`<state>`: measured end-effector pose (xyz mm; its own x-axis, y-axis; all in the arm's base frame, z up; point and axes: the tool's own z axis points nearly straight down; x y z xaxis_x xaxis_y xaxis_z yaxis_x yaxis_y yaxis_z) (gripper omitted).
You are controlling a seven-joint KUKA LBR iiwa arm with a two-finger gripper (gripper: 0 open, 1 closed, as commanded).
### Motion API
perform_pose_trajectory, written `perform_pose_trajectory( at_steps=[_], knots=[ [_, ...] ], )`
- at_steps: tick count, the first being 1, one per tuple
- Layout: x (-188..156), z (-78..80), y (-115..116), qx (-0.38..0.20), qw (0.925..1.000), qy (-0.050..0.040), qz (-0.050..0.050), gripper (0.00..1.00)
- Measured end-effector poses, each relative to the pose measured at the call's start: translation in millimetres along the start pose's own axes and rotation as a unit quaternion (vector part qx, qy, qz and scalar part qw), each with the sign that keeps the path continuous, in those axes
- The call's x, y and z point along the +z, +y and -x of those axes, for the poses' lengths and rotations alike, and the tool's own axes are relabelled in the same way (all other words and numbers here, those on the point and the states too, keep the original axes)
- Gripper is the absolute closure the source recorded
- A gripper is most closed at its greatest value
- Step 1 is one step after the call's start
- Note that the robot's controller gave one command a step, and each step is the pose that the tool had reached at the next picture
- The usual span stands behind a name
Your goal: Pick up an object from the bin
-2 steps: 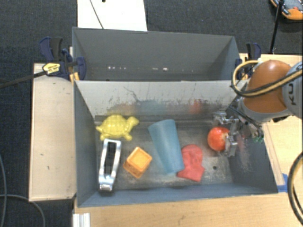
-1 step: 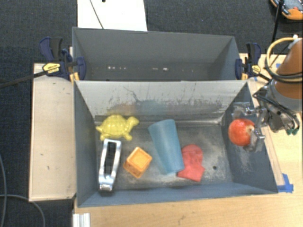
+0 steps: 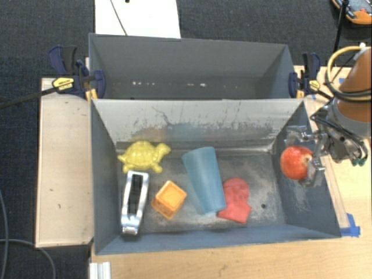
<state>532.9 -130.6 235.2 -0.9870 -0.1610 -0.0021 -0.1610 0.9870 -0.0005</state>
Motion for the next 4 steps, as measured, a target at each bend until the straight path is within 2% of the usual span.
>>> perform_pose_trajectory(
  at_steps=[3, 4],
  knots=[
    [0, 0.1, 0, -0.001, 1.0, 0.0, 0.0, 1.0],
    [-10, -2.6, -2, -0.084, 0.9965, 0.0003, 0.0, 1.0]
  ],
)
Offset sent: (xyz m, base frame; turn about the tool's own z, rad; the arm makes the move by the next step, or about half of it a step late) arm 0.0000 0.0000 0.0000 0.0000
